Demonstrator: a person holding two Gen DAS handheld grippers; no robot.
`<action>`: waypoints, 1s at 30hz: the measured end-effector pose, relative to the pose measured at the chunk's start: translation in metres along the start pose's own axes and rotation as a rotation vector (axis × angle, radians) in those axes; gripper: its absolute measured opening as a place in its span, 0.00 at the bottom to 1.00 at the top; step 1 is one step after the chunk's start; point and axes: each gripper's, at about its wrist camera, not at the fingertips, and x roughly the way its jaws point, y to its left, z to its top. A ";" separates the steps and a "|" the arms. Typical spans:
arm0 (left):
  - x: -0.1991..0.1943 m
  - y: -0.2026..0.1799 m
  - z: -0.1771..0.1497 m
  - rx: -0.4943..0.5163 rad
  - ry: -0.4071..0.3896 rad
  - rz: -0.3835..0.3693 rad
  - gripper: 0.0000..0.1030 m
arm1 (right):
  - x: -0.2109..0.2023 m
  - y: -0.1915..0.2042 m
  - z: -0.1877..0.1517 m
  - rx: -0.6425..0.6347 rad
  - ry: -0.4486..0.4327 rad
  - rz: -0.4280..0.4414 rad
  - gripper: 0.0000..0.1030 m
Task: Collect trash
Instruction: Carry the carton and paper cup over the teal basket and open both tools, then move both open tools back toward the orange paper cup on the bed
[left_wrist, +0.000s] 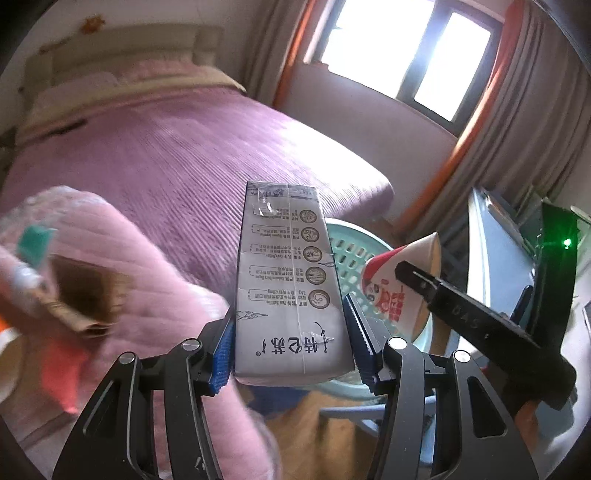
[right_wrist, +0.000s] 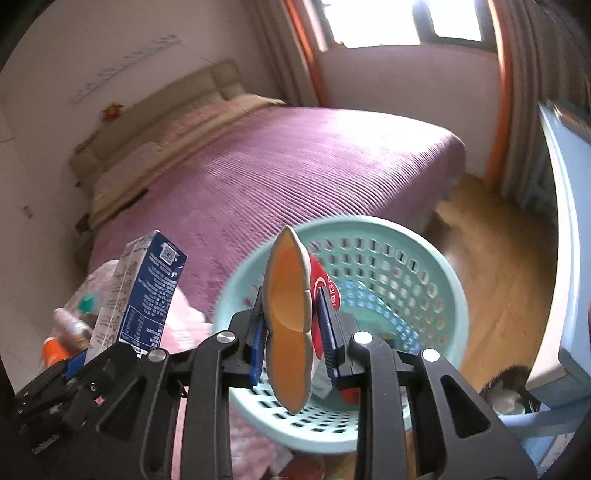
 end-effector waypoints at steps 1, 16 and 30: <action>0.008 -0.001 0.001 -0.003 0.014 -0.008 0.50 | 0.006 -0.006 0.001 0.012 0.015 -0.013 0.23; 0.052 -0.007 0.001 -0.026 0.072 0.021 0.72 | 0.033 -0.026 -0.003 0.066 0.077 -0.058 0.35; -0.033 -0.008 -0.014 0.036 -0.077 0.058 0.72 | -0.010 0.021 -0.008 -0.012 0.000 0.016 0.43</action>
